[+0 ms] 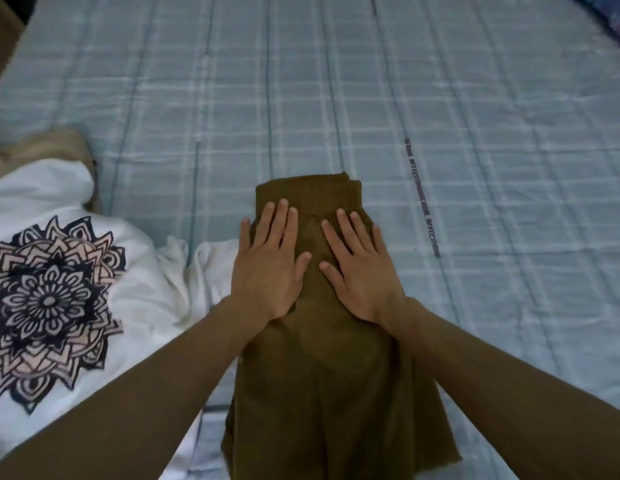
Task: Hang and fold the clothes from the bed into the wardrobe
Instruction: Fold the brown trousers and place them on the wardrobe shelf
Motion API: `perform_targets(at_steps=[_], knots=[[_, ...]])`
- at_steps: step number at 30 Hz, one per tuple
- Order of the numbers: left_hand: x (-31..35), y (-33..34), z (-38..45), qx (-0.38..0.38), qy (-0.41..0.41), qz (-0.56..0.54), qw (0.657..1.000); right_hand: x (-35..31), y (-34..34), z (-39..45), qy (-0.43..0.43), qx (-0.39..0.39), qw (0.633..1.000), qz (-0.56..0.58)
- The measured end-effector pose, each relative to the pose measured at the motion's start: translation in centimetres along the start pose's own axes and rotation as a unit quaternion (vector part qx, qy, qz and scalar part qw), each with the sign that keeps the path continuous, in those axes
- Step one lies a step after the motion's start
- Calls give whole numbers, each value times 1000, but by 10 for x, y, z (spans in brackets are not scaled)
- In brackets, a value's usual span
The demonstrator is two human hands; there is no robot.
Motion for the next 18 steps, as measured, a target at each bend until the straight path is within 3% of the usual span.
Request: perform_targets(at_steps=[4,8,18], knots=[[34,9,-100,54,32,-58,996,-24,-4,-84,33,33,998,49],[28,46,-167,18,28,-35,999,-41,28,-163,-20,19,1000,12],[5,68,-171,17,53,-2,998,-31,42,-176,-63,58,996,12]])
Point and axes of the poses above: each hand's wrist, its own z-axis towards the middle knuckle, its own y-axis out of the palm, x = y × z, the point moved 7 cm from there along z, towards the middle knuckle, and after that the axes turned 15 degrees about -z, right-handed, at the moved point
